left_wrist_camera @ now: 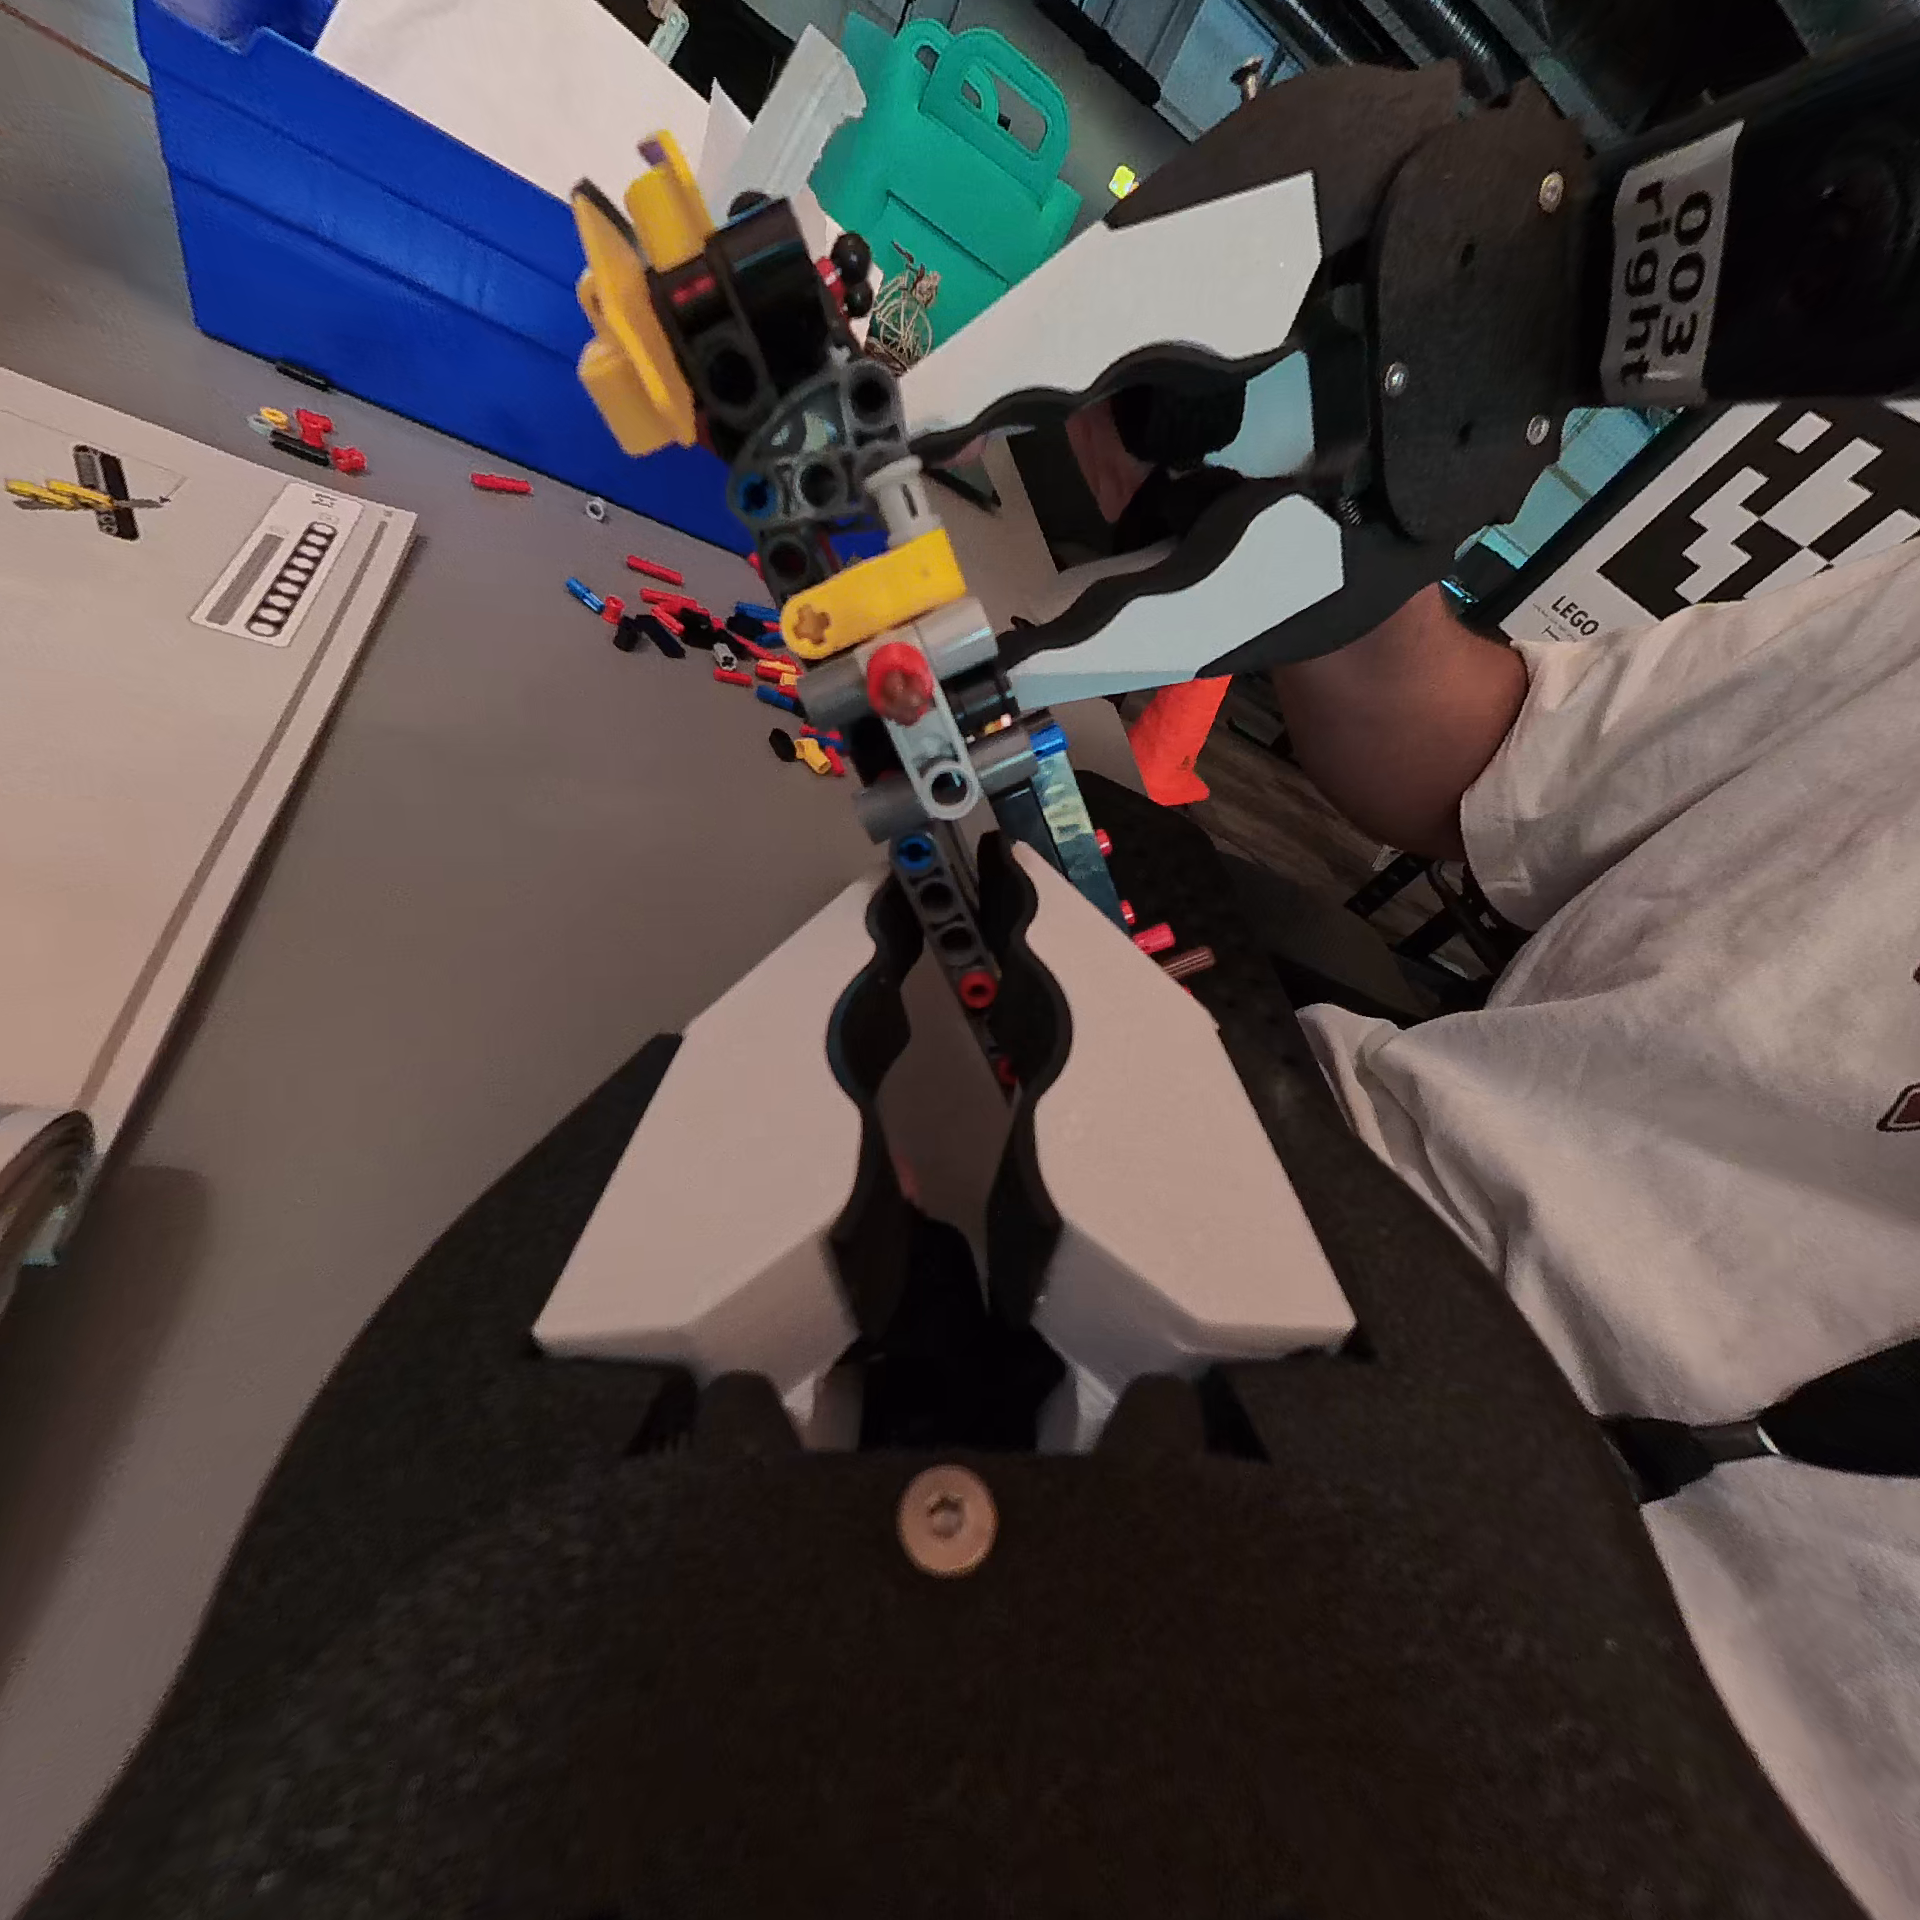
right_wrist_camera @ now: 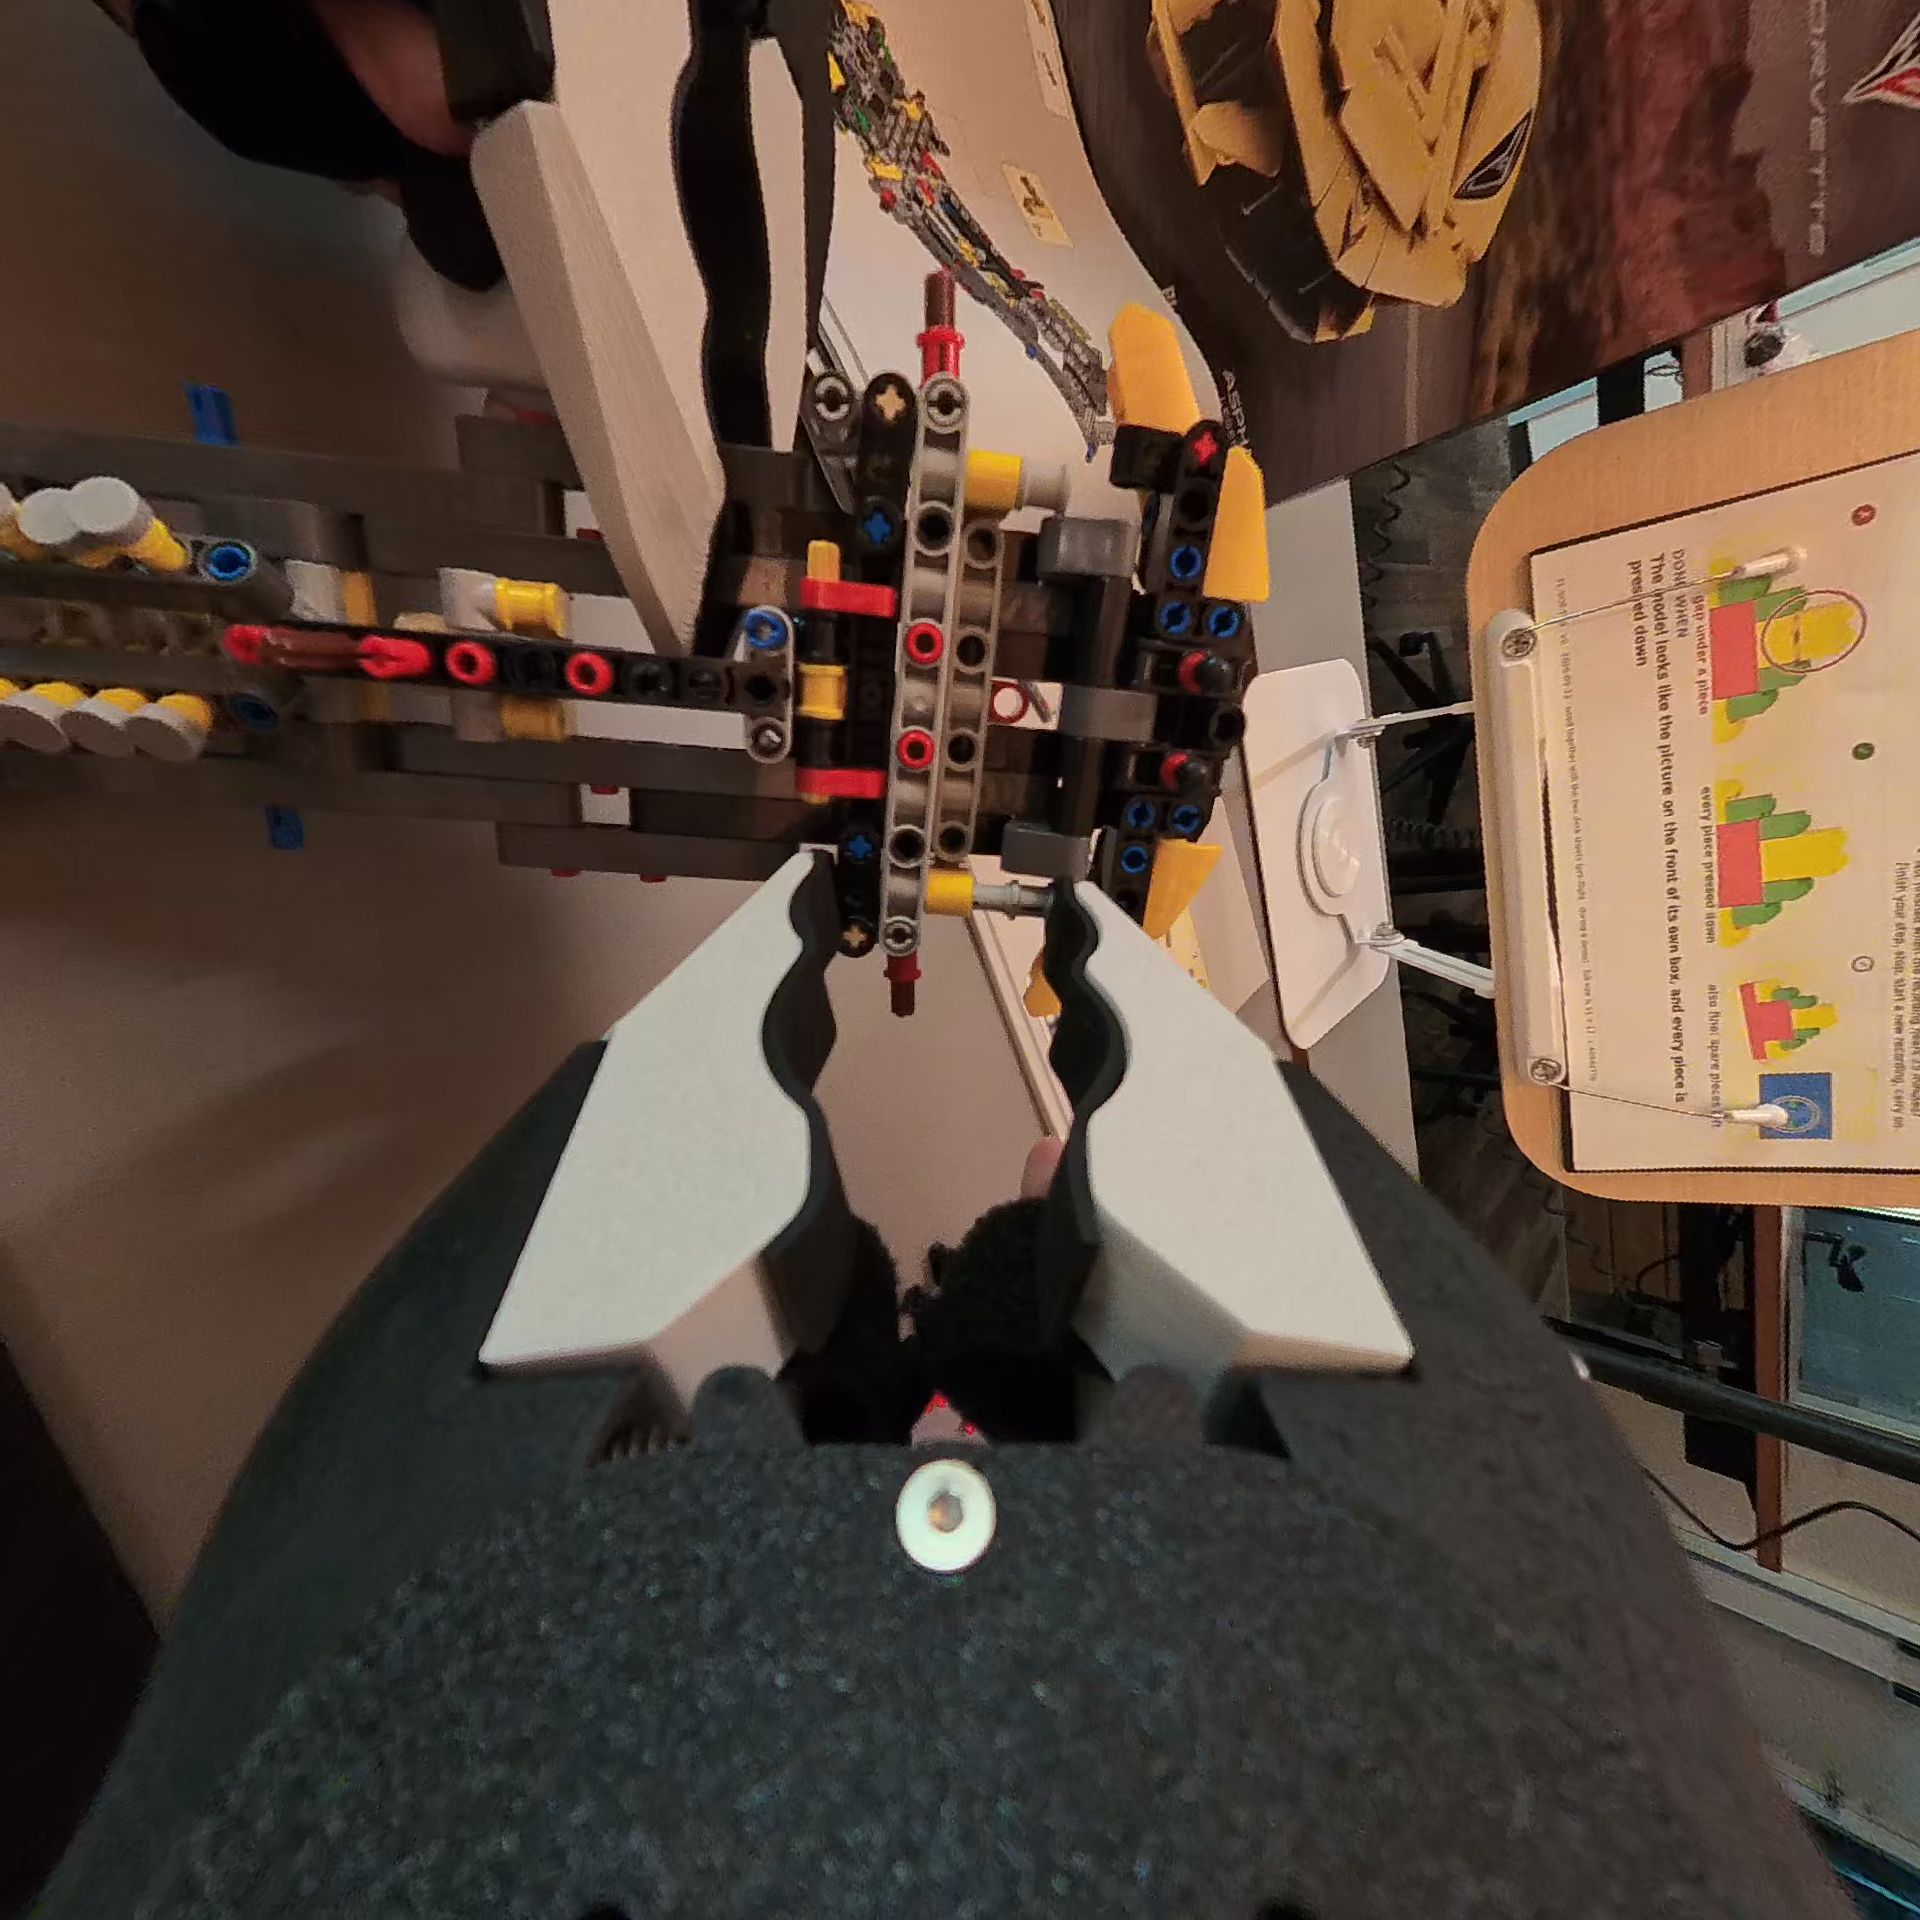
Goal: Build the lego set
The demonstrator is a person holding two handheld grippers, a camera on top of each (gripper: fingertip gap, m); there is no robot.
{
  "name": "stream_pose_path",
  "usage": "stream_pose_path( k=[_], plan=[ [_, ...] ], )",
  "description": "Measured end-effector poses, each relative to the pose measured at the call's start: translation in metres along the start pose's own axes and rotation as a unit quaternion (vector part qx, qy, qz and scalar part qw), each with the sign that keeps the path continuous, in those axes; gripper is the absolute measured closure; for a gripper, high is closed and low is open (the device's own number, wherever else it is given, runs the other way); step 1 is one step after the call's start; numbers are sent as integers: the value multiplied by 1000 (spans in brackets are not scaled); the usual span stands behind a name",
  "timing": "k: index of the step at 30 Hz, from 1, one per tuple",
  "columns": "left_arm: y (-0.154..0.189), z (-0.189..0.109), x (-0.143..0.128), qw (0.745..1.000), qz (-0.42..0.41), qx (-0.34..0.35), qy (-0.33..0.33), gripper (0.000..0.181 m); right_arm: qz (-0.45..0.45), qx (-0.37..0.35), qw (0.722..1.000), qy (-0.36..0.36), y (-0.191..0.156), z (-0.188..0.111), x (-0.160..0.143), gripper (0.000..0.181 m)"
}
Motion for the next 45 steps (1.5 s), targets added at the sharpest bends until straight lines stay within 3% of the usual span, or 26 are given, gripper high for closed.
stream_pose_path(
  k=[6,8,10,13,15,16,17,20,23,29,39,45],
  plan=[
    [1,-7,3,1000,-6,-17,2,172,39,-12,997,63,2,-7,10,140],
    [4,-9,6,1000,2,-30,7,173,95,0,990,106,3,-17,15,139],
    [7,-11,8,999,16,-39,10,174,196,33,964,176,6,-29,18,135],
    [14,-13,12,997,52,-58,19,174,387,86,874,280,14,-40,3,143],
    [20,-14,13,994,71,-74,25,174,494,182,774,352,9,-43,-4,150],
    [22,-14,13,993,79,-84,28,174,527,207,733,376,7,-43,-7,141],
    [25,-14,13,991,91,-90,32,174,540,216,713,391,3,-42,-8,136],
    [27,-14,13,990,107,-86,32,174,520,185,726,410,-6,-37,-3,139],
    [28,-14,13,990,111,-85,34,174,521,187,710,436,-7,-40,7,146],
    [29,-13,13,989,114,-84,38,174,523,159,717,433,-4,-33,5,156],
    [34,-14,12,987,128,-89,34,174,492,178,738,427,-7,-34,15,159],
    [36,-16,13,990,103,-98,16,174,497,191,734,421,-9,-33,13,160]
  ],
)
Point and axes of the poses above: each gripper's, where its closed fingertips meet, z out along the fingers, x out of its top, y = z × x across the jaws, the point moved 5 cm from there along -z, back along the fingers, and after that the axes turned 11 degrees about y, right-handed, at the moved point
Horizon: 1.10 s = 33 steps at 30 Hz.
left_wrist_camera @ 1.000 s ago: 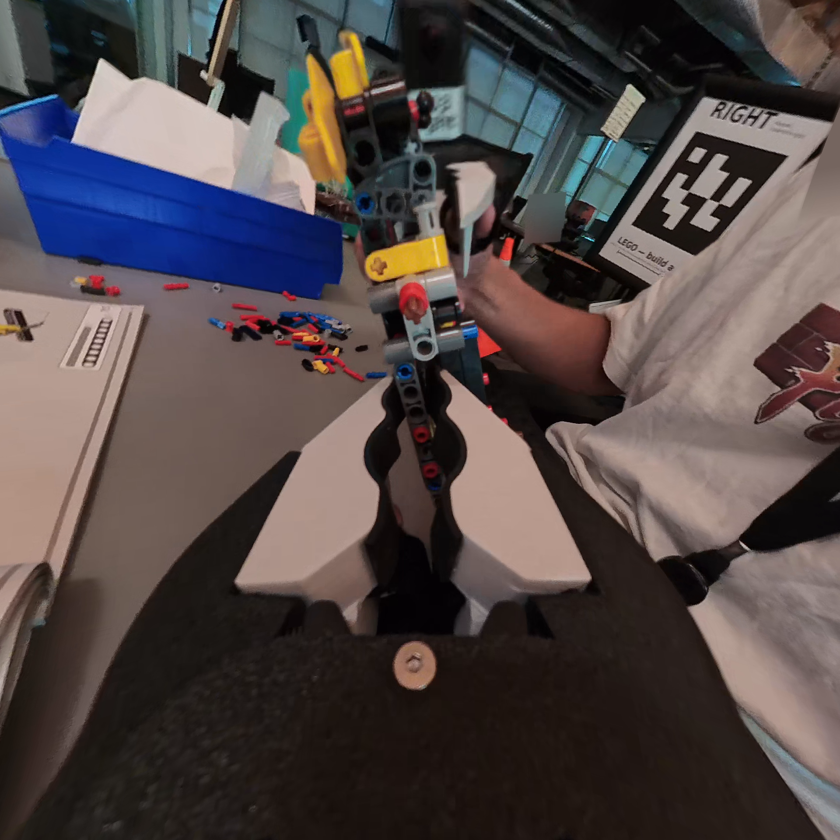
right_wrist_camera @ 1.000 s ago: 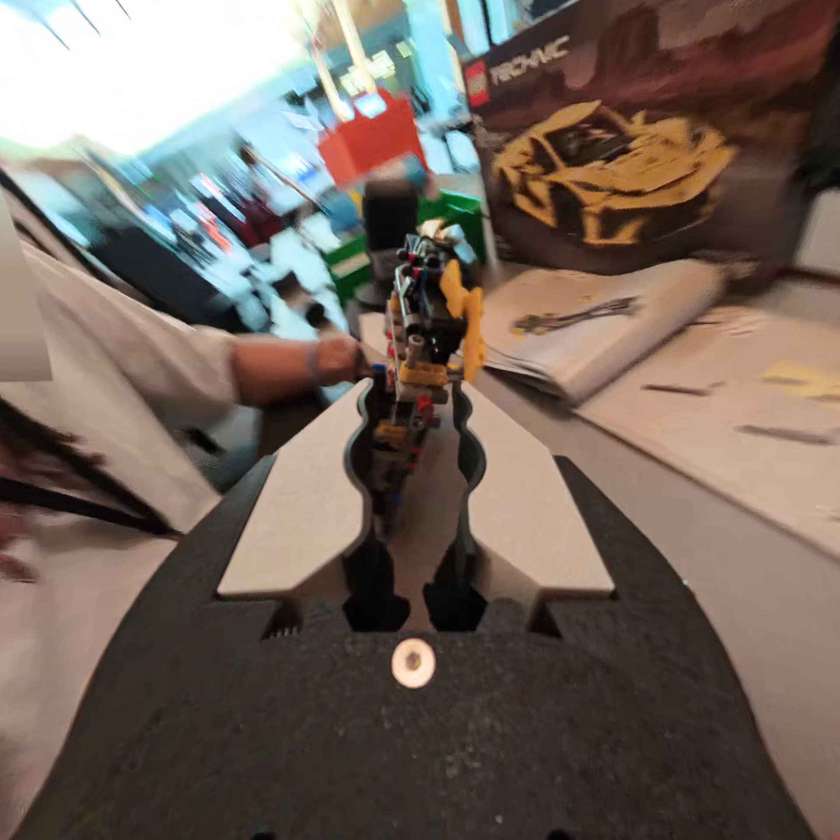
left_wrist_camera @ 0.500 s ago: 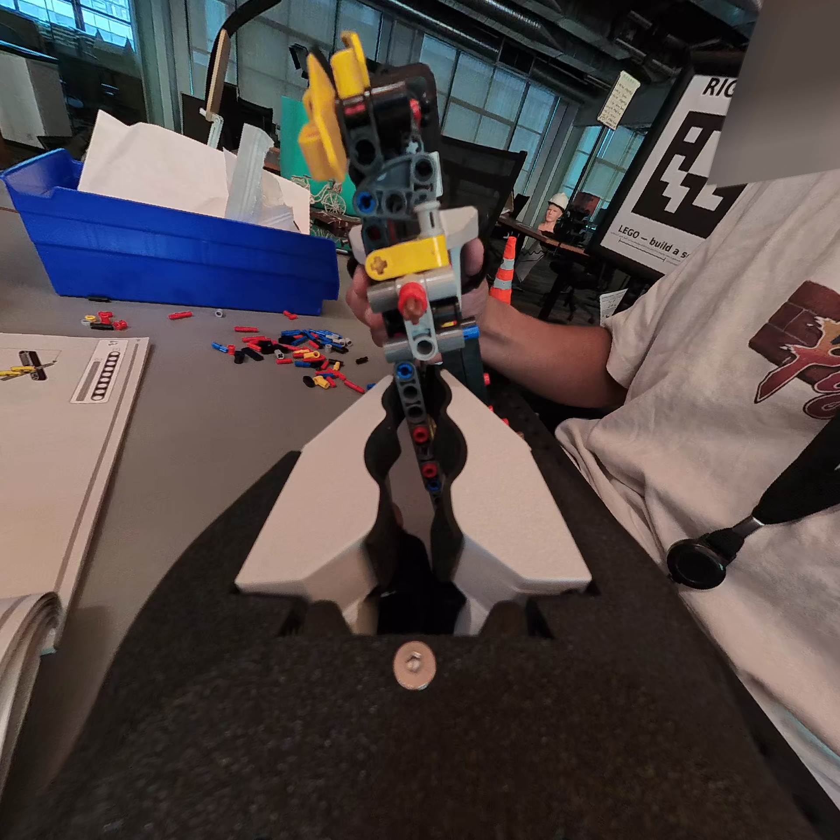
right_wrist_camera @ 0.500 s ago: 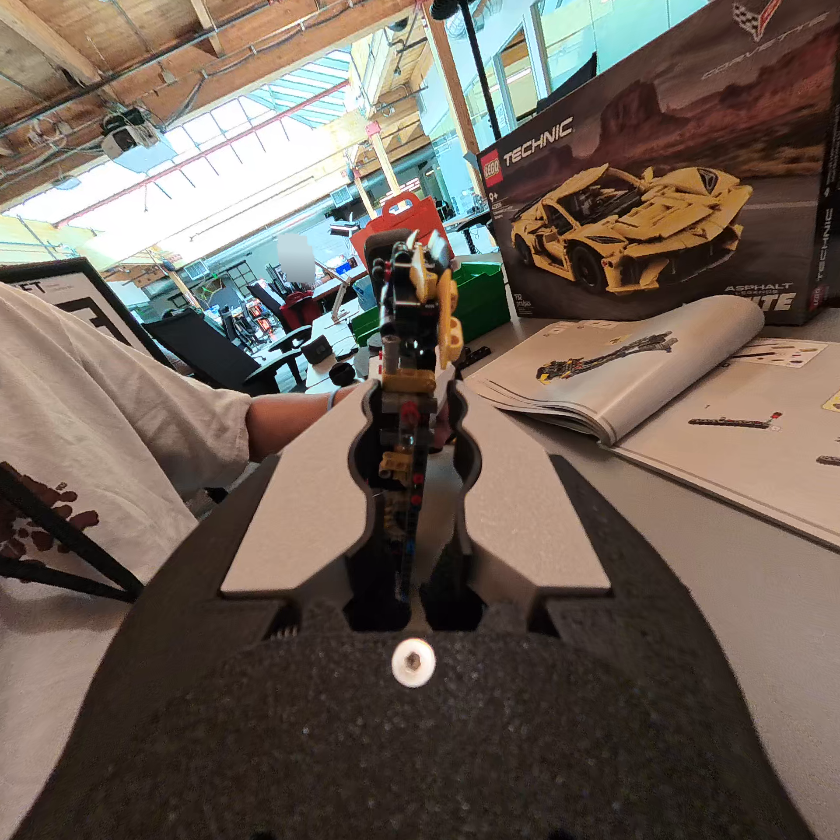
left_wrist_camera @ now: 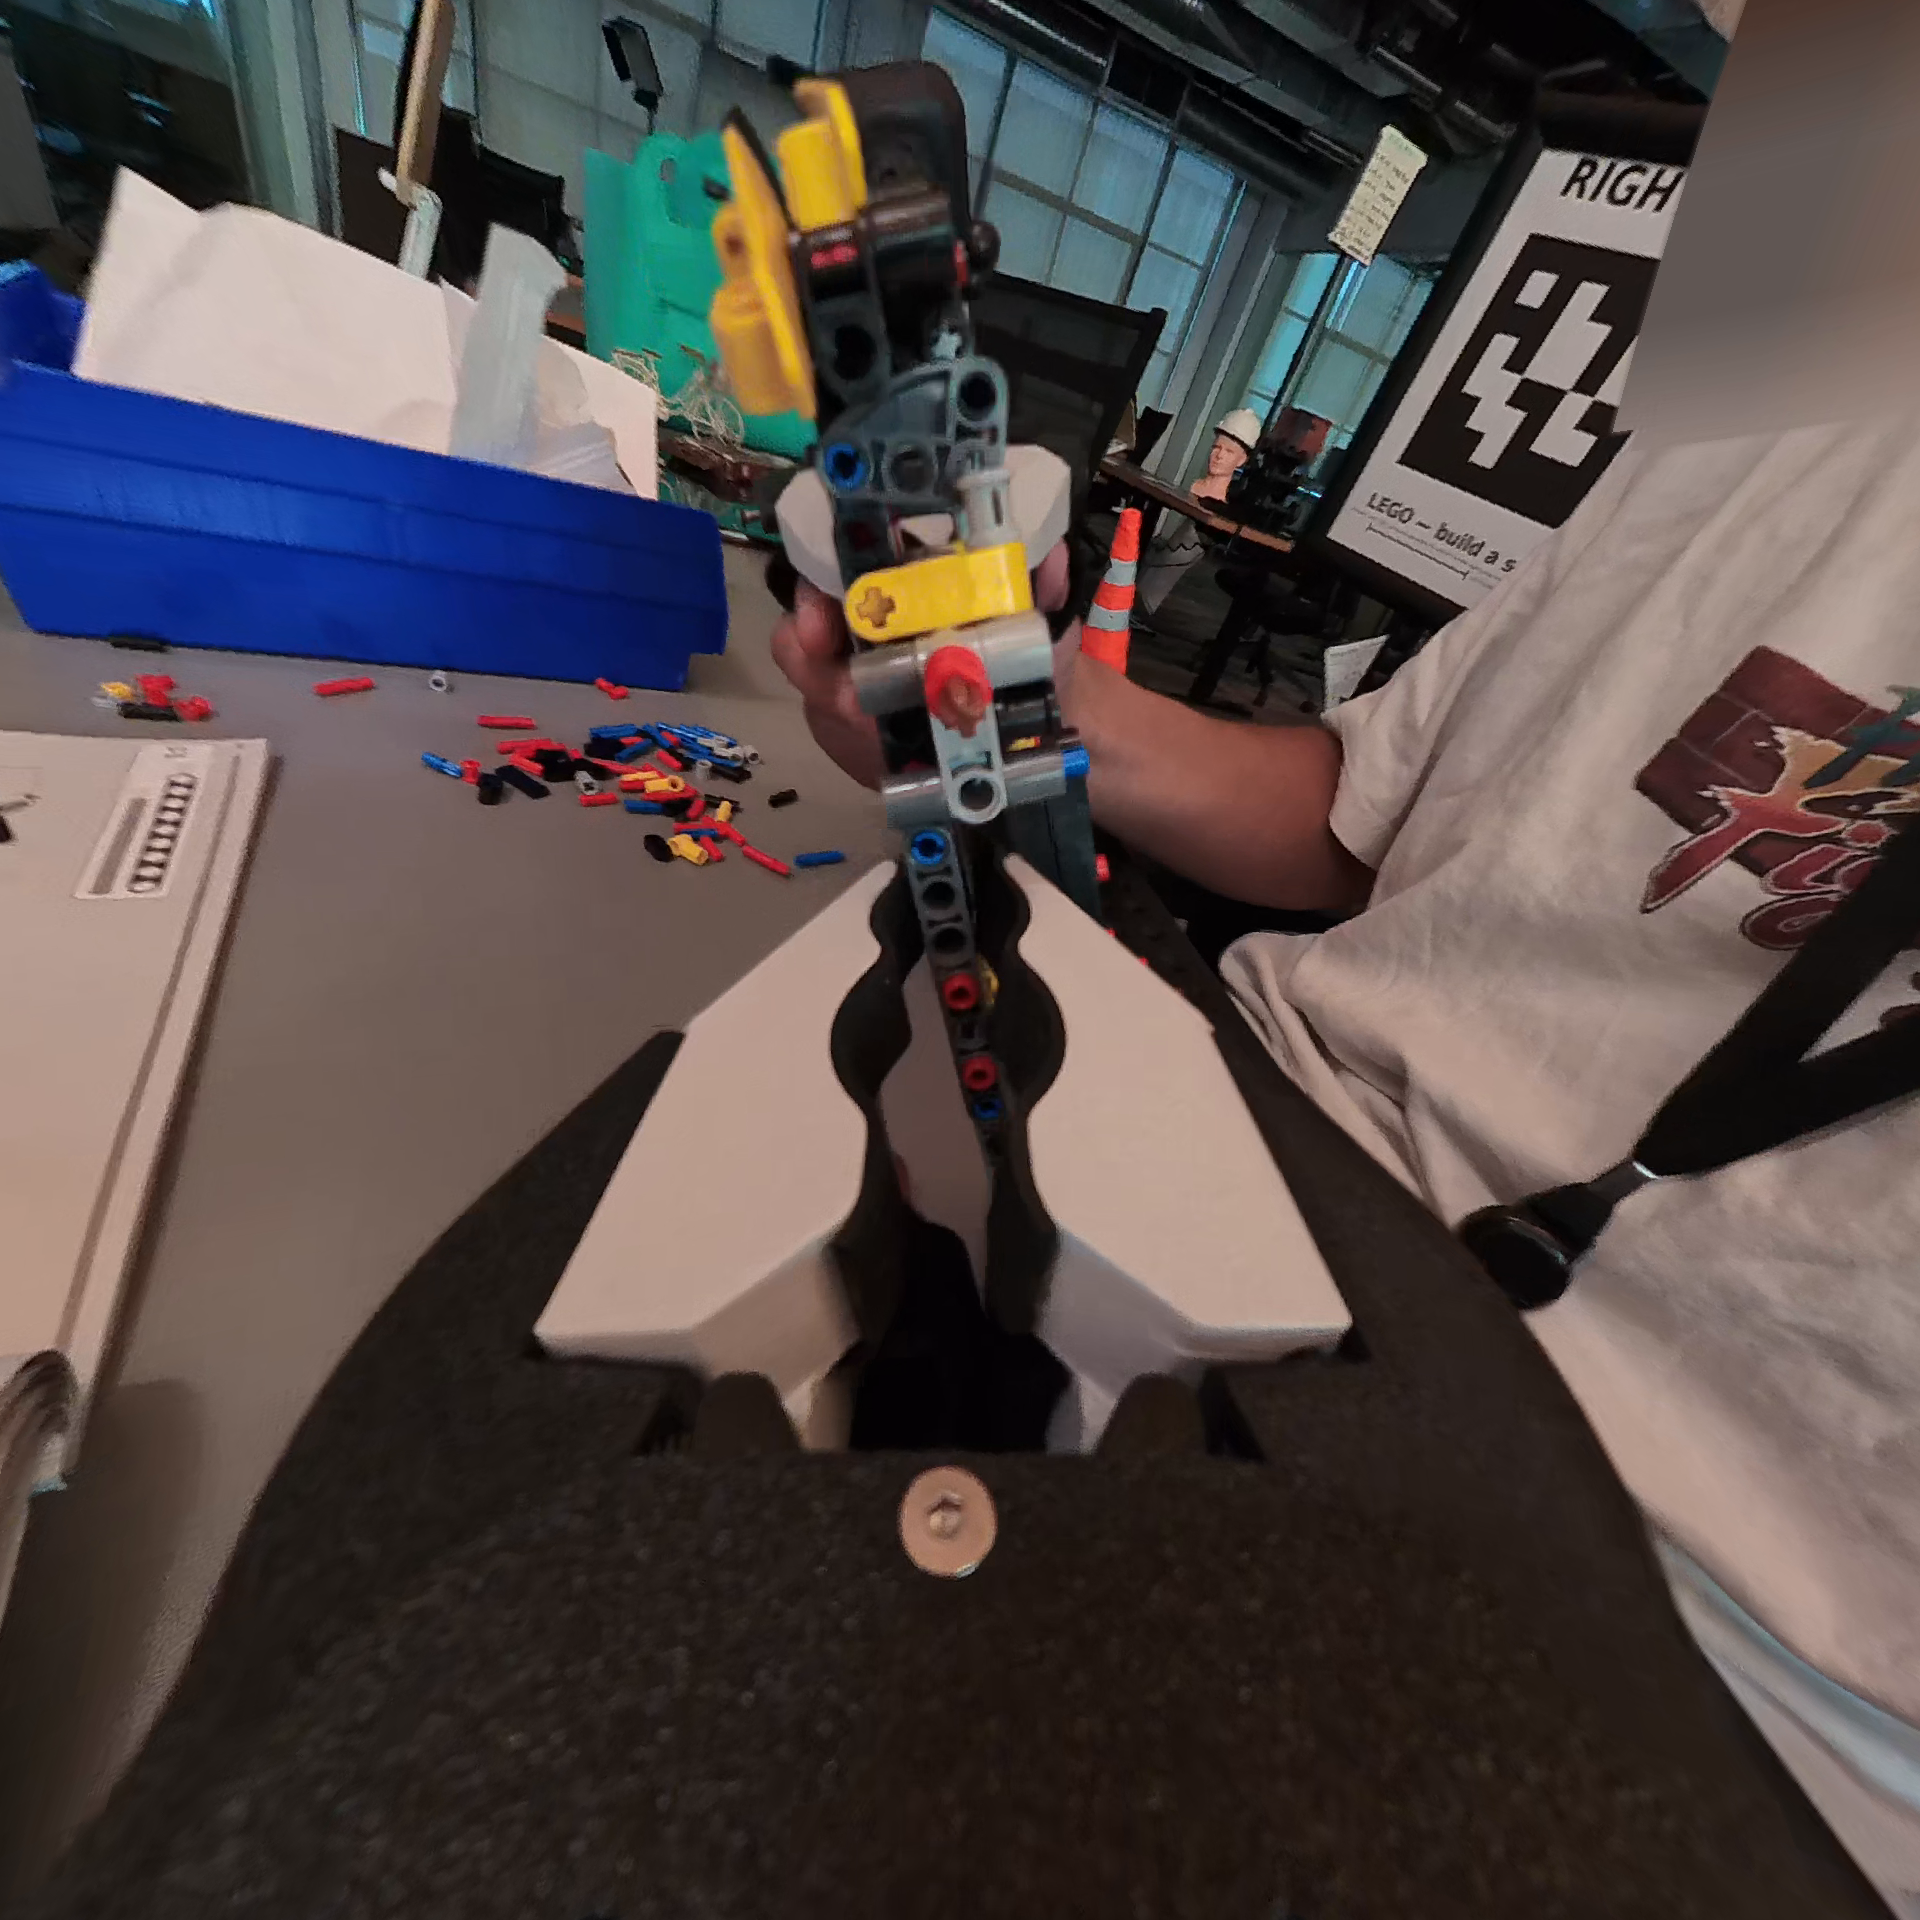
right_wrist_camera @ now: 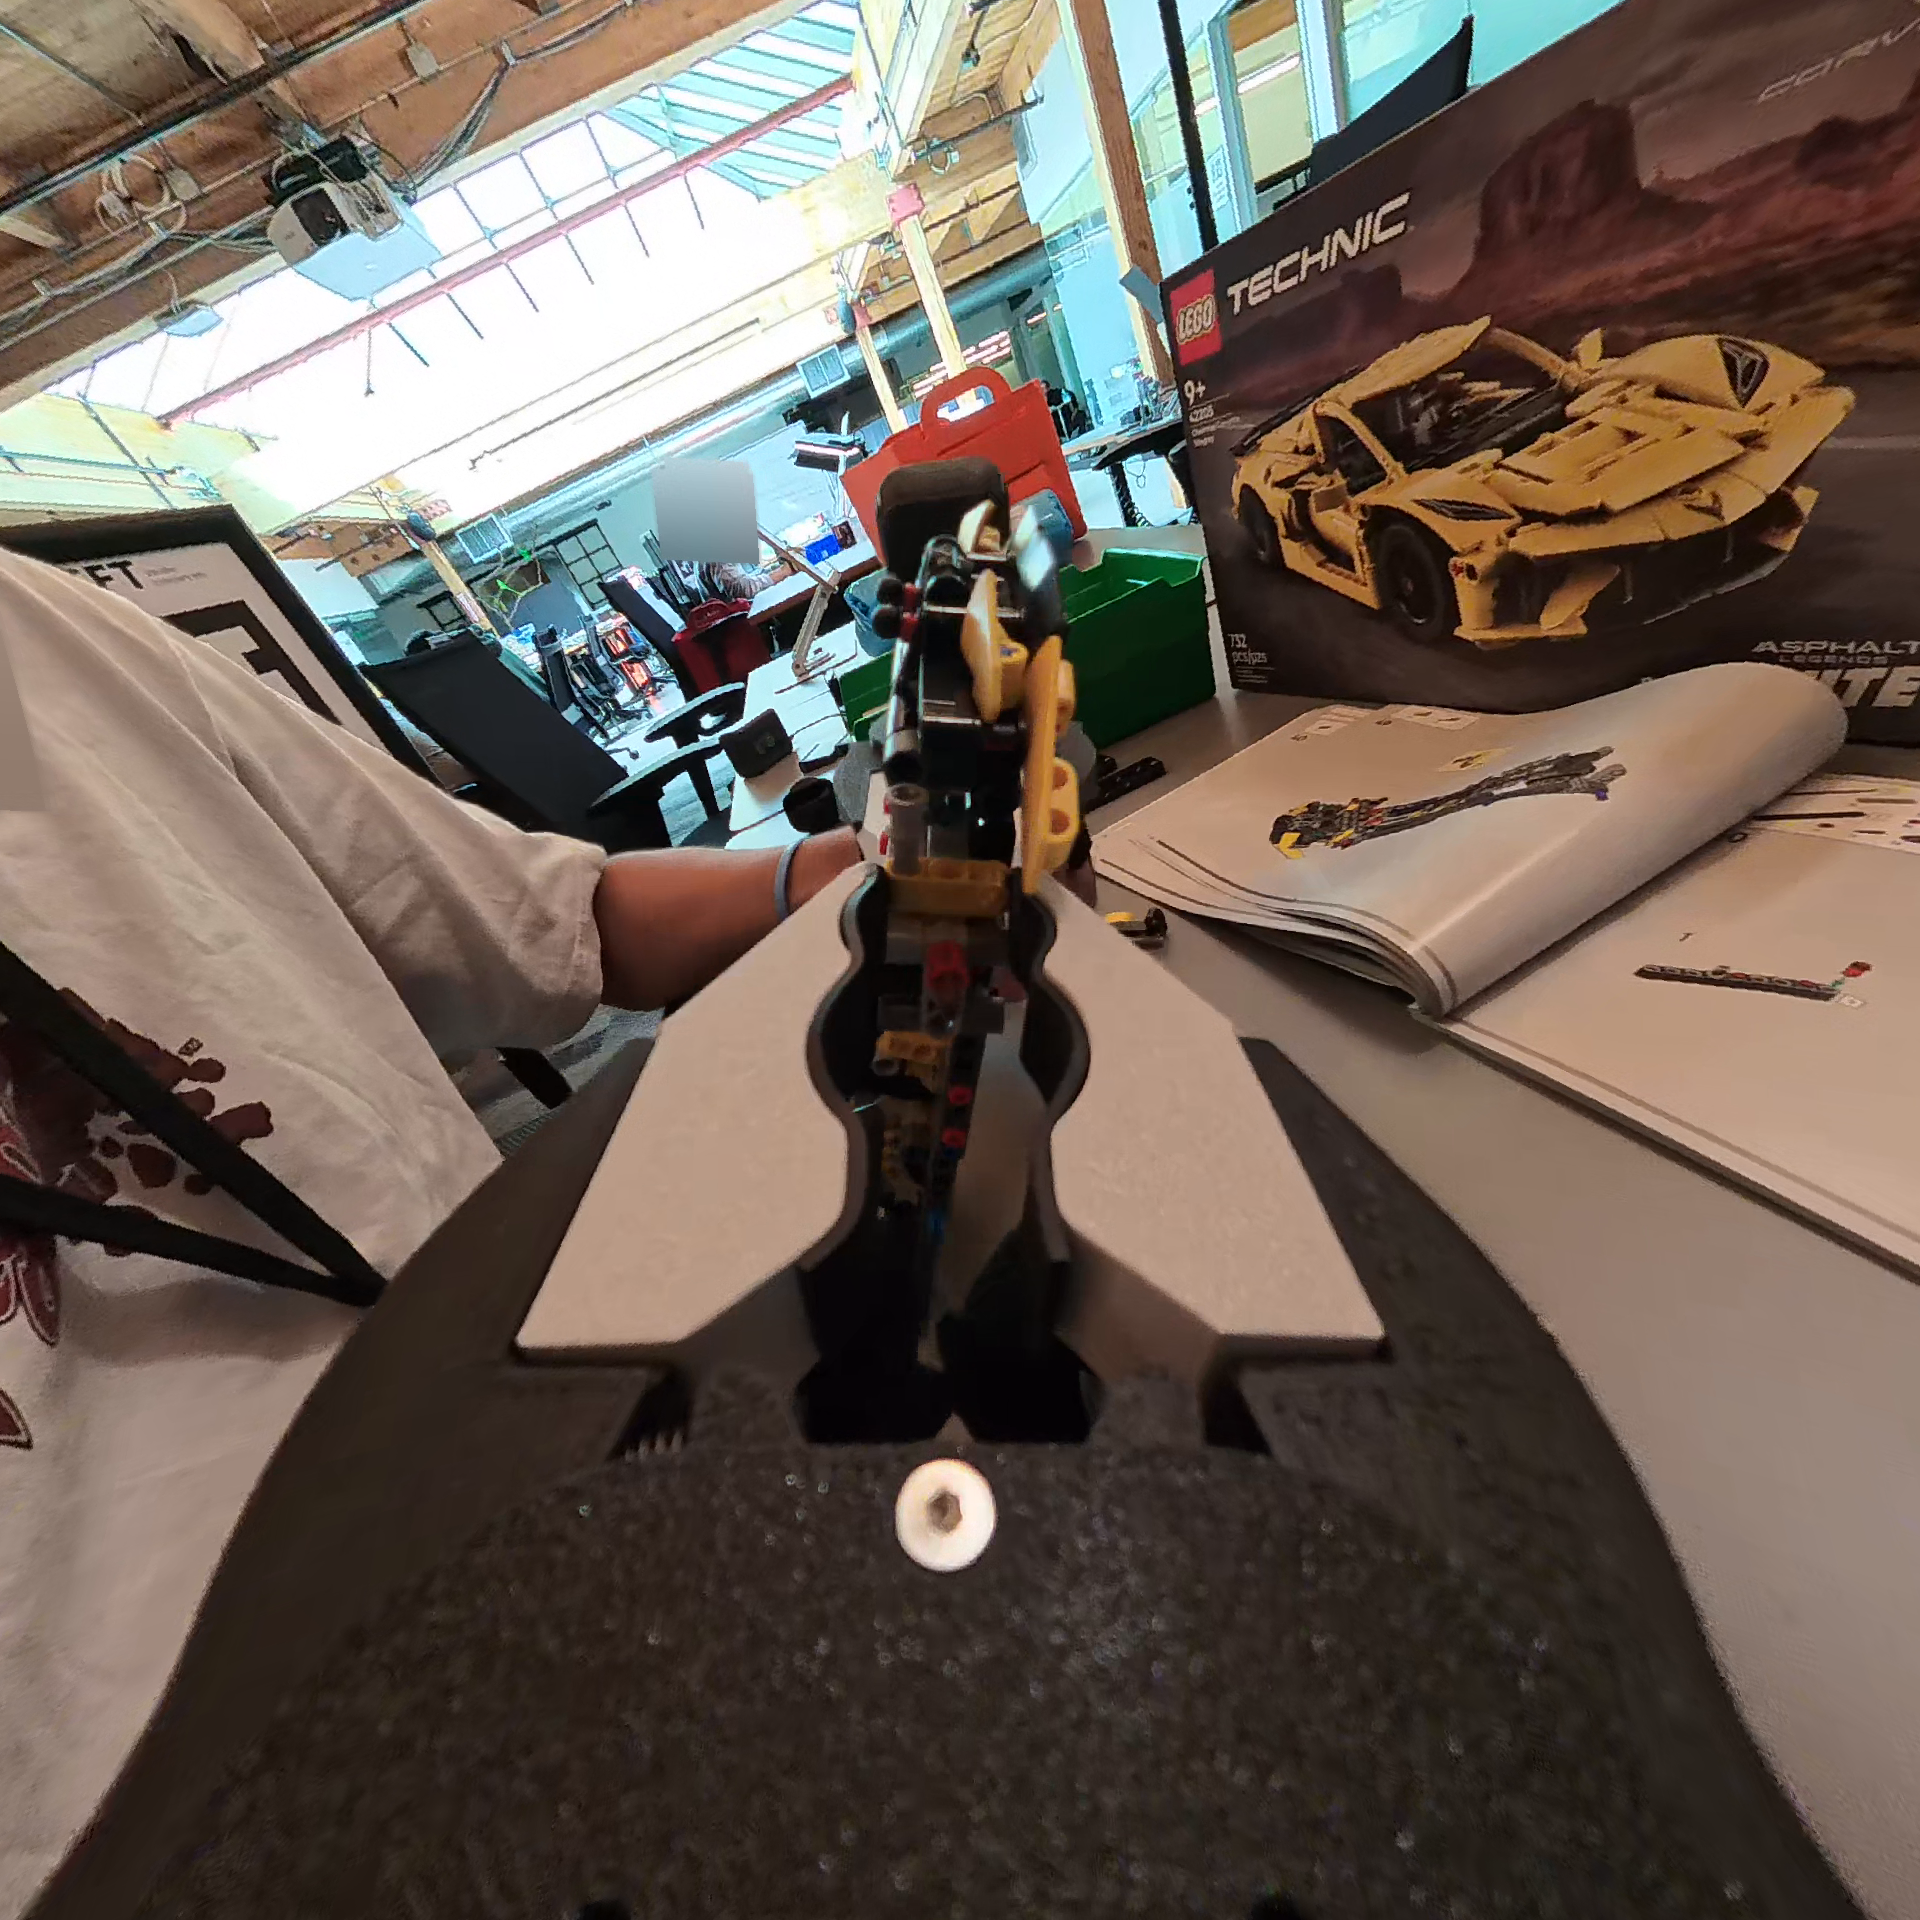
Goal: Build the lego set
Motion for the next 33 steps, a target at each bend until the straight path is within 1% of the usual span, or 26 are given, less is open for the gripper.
stream_pose_path(
  k=[1,2,3,4,5,7,9,12,14,18,21,26,33],
  plan=[
    [1,-2,1,1000,-9,-5,-4,160,-1,2,1000,-2,0,1,0,160],
    [1,-4,3,1000,-14,-3,-2,138,-3,2,1000,-2,0,1,1,160],
    [0,-6,8,1000,-20,0,6,122,-4,0,1000,-3,0,1,2,160],
    [1,-8,14,999,-28,0,18,114,-5,-1,1000,-4,1,1,3,160],
    [1,-10,21,999,-35,1,36,113,-5,0,1000,-7,1,2,3,159],
    [2,-12,34,997,-47,7,68,114,-8,1,1000,-11,0,4,3,159],
    [2,-9,37,996,-53,16,67,120,-15,2,1000,-16,-3,8,3,159],
    [5,-3,40,996,-56,20,66,140,-30,0,999,-26,-7,16,3,159],
    [7,0,38,997,-40,22,54,154,-39,-1,999,-32,-10,19,3,159],
    [15,0,36,999,-1,20,31,155,-35,4,999,-36,-14,20,4,159],
    [19,0,37,999,24,23,32,155,-27,18,999,-30,-17,20,4,160],
    [20,-1,36,999,23,15,39,155,-40,20,998,-42,-20,21,4,160],
    [21,-2,37,999,37,21,31,155,-31,29,998,-40,-19,21,3,160]
  ],
)
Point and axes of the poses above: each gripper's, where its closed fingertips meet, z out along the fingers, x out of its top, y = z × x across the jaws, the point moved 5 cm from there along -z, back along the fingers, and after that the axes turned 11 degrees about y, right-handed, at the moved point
